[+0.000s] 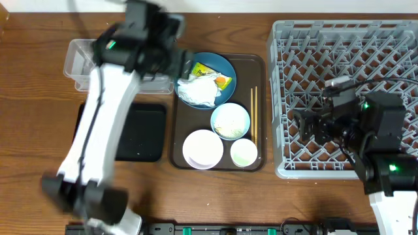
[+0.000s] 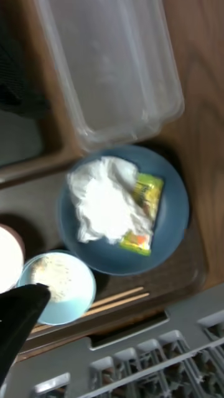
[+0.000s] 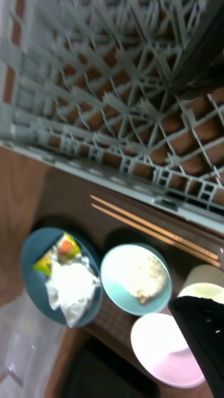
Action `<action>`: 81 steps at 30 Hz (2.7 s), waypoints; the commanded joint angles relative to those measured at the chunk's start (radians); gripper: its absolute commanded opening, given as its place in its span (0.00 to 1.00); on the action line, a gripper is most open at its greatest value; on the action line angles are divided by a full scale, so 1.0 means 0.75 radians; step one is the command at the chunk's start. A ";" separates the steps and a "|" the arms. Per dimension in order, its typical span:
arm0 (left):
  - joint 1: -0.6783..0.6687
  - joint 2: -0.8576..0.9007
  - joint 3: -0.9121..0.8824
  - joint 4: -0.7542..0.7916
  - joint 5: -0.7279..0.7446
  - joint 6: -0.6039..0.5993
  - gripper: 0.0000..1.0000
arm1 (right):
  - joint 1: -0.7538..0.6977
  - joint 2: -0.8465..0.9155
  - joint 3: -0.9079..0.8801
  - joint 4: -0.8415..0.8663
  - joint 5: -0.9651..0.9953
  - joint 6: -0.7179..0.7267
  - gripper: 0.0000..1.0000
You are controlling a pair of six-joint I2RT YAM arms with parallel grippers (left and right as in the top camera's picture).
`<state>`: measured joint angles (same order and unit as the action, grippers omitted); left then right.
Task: Sort waste into correct bins and load items into the dishwasher rack
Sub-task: 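Reach left gripper to the tissue and wrapper on the blue plate, then lift tissue and wrapper with left gripper, drop into clear bin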
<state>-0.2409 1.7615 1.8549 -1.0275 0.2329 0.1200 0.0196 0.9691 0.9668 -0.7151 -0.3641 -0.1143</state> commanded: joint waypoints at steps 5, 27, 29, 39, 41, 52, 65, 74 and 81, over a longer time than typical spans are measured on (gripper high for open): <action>-0.093 0.287 0.088 0.112 0.065 0.033 0.98 | 0.013 0.032 0.032 -0.070 -0.159 -0.004 0.99; -0.157 0.787 0.088 0.364 -0.268 -0.970 0.98 | 0.013 0.032 0.032 -0.124 -0.153 -0.004 0.99; -0.157 0.807 0.088 0.367 -0.268 -0.970 0.98 | 0.013 0.032 0.032 -0.124 -0.153 -0.004 0.99; -0.159 0.853 0.069 0.344 -0.266 -0.965 0.34 | 0.013 0.032 0.032 -0.125 -0.153 -0.004 0.99; -0.158 0.853 0.070 0.325 -0.261 -0.964 0.21 | 0.013 0.032 0.032 -0.124 -0.153 -0.004 0.99; -0.157 0.589 0.075 0.294 -0.197 -0.890 0.06 | 0.013 0.032 0.032 -0.124 -0.153 -0.004 0.99; 0.061 0.216 0.074 0.221 -0.441 -0.885 0.06 | 0.013 0.032 0.032 -0.125 -0.153 -0.004 0.99; 0.326 0.359 0.063 0.267 -0.506 -1.065 0.06 | 0.013 0.032 0.032 -0.122 -0.153 -0.004 0.99; 0.371 0.482 0.063 0.269 -0.505 -1.064 0.22 | 0.013 0.032 0.032 -0.112 -0.153 -0.004 0.99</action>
<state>0.0387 2.1052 1.9060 -0.8227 -0.1314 -0.6552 0.0200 0.9939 0.9676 -0.8028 -0.4641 -0.1143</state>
